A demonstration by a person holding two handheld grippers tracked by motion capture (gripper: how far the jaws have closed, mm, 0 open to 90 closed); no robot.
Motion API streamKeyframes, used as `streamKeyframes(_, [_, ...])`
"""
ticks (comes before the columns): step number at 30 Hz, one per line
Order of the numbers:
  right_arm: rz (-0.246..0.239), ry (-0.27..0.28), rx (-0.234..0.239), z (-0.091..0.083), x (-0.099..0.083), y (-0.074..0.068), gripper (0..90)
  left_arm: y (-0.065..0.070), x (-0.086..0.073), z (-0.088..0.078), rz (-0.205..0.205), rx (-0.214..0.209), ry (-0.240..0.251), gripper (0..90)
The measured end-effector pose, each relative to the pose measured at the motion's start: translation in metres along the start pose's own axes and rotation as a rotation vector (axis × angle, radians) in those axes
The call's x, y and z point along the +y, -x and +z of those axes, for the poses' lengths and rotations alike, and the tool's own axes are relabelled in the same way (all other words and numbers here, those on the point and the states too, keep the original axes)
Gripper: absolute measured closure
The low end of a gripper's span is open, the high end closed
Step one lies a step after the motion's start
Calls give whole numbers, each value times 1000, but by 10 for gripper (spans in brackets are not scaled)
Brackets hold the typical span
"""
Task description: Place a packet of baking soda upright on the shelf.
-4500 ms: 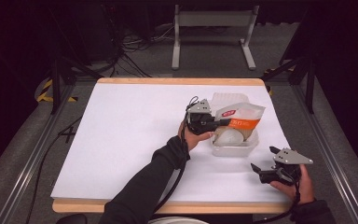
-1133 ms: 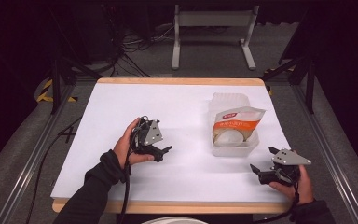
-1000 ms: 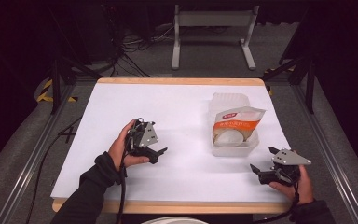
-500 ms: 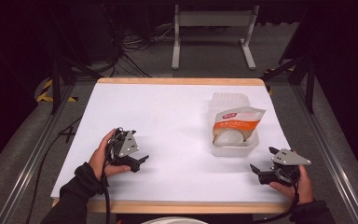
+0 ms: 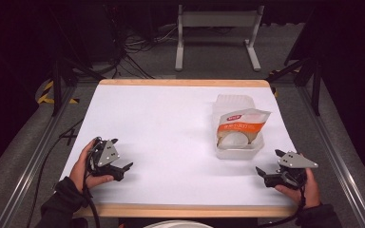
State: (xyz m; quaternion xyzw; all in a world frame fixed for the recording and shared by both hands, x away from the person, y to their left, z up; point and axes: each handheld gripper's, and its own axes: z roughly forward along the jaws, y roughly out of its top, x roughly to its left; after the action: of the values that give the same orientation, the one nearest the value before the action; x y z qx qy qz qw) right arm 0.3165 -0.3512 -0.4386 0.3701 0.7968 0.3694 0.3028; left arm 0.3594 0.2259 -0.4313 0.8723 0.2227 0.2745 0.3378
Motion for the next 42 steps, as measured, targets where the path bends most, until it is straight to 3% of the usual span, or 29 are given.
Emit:
streamKeyframes(9, [-5,-2,-9,-1,1,-1,62,-5,-23,-14,-65,4,-2,53])
streamKeyframes(19, [-7,3,-13,-2,1,-1,61,-10,-41,-28,-145,26,33,54])
streamKeyframes(21, [-7,4,-13,-2,1,-1,61,-12,-49,-33,-184,40,49,55])
streamKeyframes(31, [-7,6,-17,-2,1,0,61,-17,-70,-42,-270,53,73,57])
streamKeyframes(42, [-9,9,-15,-2,1,0,61,-17,-71,-40,-280,41,88,57])
